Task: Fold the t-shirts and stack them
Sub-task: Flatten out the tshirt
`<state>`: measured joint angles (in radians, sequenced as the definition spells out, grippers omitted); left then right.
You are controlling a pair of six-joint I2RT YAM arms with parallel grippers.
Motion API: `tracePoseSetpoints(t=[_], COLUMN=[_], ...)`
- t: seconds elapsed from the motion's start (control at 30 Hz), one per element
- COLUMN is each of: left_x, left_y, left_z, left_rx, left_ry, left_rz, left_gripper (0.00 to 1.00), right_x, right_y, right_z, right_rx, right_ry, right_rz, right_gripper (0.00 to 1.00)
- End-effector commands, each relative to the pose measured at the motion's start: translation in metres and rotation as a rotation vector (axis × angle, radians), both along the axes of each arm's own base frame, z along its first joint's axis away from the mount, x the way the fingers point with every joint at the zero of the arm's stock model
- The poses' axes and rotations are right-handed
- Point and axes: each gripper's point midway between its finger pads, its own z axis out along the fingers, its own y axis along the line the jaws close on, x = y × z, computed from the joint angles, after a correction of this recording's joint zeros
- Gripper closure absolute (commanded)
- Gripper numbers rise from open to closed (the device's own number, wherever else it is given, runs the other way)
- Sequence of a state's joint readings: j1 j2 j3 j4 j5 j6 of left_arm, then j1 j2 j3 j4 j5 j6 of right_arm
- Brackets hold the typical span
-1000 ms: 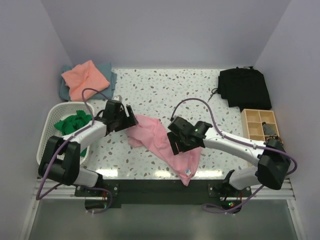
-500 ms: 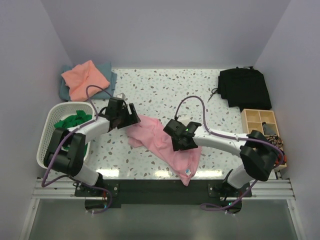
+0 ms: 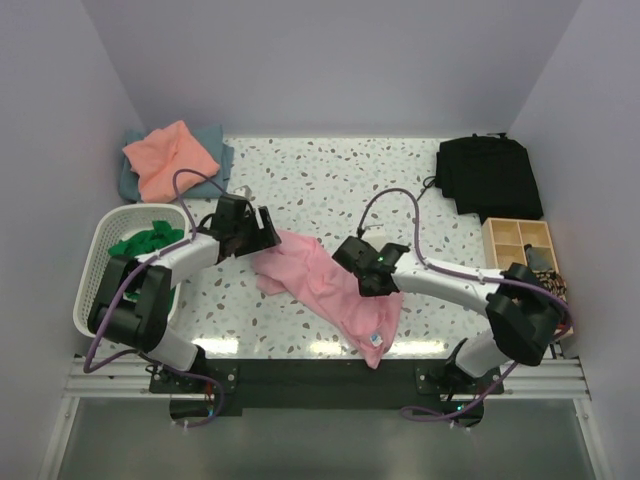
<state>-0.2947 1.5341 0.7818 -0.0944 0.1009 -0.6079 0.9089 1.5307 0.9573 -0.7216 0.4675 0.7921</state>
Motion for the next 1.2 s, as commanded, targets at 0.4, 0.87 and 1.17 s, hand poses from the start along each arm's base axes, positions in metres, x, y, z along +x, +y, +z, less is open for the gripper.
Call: tracePoseSetpoints(t=[0.4, 0.87, 1.17], left_x=[0.051, 0.041, 0.045], left_y=[-0.008, -0.004, -0.022], left_z=[0.028, -0.008, 0.008], left_rx=[0.023, 0.058, -0.012], left_ry=[-0.108, -0.033, -0.068], left_rz=[-0.006, -0.013, -0.093], left_gripper=[0.18, 0.41, 1.00], right_x=[-0.003, -0.005, 0.000], right_y=[-0.052, -0.055, -0.063], right_z=[0.092, 0.101, 0.134], right_rx=[0.007, 0.032, 0.044], right_ry=[-0.221, -0.241, -0.314], right_rz=[-0.071, -0.072, -0.074], right_gripper=[1.00, 1.00, 1.00])
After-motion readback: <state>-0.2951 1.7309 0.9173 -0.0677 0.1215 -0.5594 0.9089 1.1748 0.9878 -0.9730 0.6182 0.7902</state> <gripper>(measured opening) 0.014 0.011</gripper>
